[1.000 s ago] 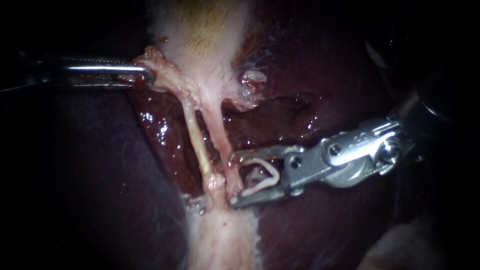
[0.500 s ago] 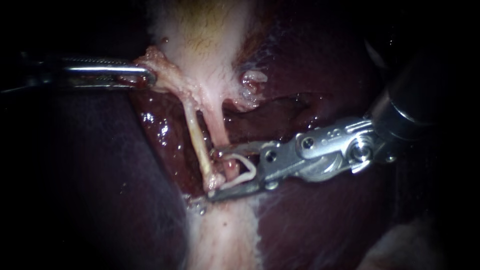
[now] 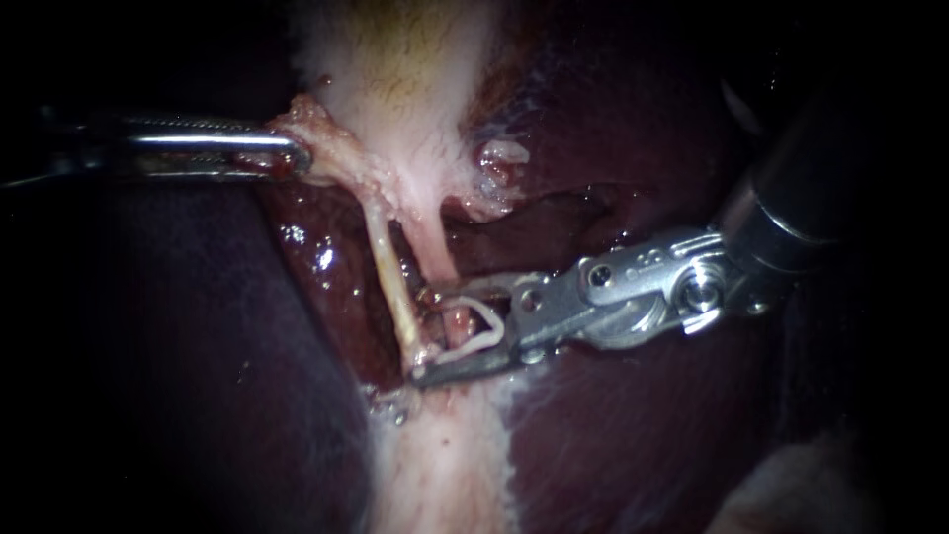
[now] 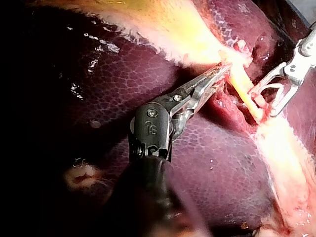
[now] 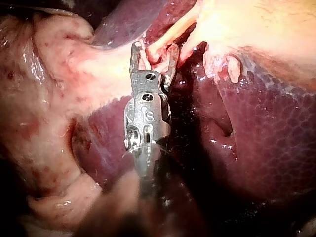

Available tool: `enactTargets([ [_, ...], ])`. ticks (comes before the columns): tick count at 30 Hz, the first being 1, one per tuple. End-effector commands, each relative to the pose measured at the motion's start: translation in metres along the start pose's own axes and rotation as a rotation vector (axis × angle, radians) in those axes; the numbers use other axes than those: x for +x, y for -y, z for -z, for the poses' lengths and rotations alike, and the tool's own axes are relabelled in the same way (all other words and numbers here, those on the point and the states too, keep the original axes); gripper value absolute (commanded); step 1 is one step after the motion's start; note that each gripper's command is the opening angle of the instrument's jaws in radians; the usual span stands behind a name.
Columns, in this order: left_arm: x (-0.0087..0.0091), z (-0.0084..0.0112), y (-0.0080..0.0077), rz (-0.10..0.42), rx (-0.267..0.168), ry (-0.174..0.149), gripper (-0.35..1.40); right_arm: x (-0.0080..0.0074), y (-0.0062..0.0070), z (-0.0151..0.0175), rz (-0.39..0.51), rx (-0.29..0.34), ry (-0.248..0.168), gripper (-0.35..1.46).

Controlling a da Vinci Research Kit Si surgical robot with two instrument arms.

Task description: Clipping first clip left tube

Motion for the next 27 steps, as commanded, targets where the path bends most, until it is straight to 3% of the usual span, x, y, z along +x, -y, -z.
enactTargets([
  [1,0.0,0.0,0.0,0.0,0.0,0.0,-0.35,-0.0001,-0.0001,-0.0001,0.0,-0.001,0.0,0.48],
  [16,0.0003,-0.0003,-0.0005,0.002,0.0,0.0,-0.35,-0.0025,-0.002,-0.002,-0.01,0.019,0.007,0.49],
  [27,0.0006,-0.0009,-0.0008,0.003,-0.004,-0.002,-0.35,-0.0026,-0.002,-0.004,0.011,0.096,-0.05,0.48],
])
